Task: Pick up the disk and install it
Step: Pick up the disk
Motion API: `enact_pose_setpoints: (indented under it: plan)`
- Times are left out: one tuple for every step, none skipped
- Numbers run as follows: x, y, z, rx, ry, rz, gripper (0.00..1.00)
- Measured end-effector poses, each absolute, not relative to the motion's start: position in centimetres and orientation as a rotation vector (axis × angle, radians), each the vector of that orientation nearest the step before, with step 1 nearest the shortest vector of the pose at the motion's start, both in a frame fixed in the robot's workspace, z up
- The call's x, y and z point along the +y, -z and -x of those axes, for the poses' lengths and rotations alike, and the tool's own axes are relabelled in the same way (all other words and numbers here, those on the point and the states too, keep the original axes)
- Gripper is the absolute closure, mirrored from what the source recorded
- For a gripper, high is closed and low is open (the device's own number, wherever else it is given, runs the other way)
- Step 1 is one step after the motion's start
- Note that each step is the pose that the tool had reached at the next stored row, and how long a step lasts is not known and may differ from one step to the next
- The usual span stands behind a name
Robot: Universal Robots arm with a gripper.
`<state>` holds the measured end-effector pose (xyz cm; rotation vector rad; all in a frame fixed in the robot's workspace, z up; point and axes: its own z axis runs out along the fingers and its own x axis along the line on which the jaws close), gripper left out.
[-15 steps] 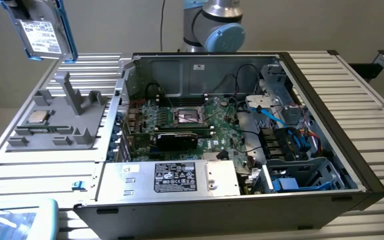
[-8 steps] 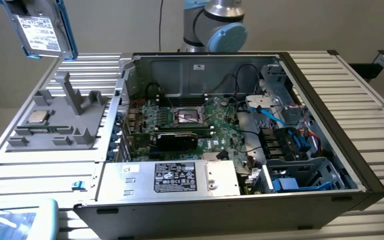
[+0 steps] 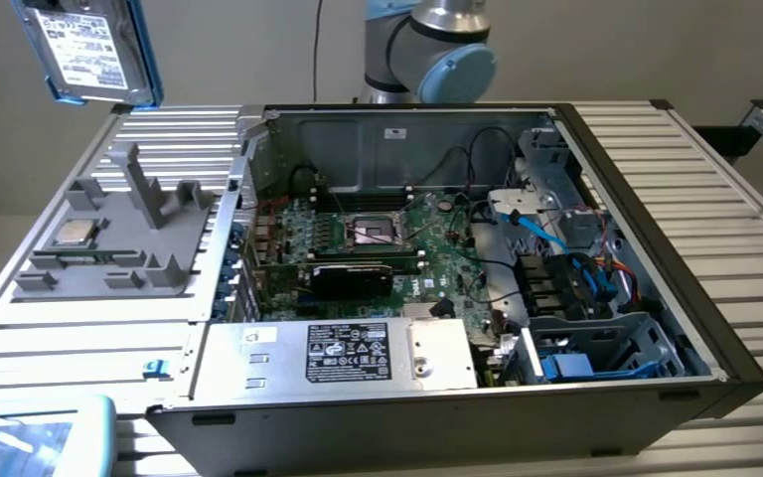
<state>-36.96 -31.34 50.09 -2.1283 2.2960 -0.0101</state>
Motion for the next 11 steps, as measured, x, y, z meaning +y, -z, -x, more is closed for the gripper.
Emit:
enact_pose_setpoints:
  plan:
    - [-31.5, -50.2, 36.6, 2.296, 0.010, 2.128, 0.63]
    - [-31.7, -50.2, 36.2, 2.296, 0.010, 2.128, 0.63]
    - [-31.9, -50.3, 35.8, 2.296, 0.010, 2.128, 0.63]
    - [-32.1, -50.3, 35.4, 2.296, 0.010, 2.128, 0.63]
    - [-32.3, -50.3, 35.0, 2.296, 0.010, 2.128, 0.63]
    - [-32.5, -50.4, 34.6, 2.296, 0.010, 2.128, 0.63]
    - [-32.7, -50.4, 34.1, 2.296, 0.010, 2.128, 0.63]
    - [-32.8, -50.4, 33.7, 2.296, 0.010, 2.128, 0.63]
    - [-33.0, -50.5, 33.3, 2.296, 0.010, 2.128, 0.63]
    - [-33.2, -50.5, 32.9, 2.296, 0.010, 2.128, 0.63]
    - [-33.4, -50.5, 32.5, 2.296, 0.010, 2.128, 0.63]
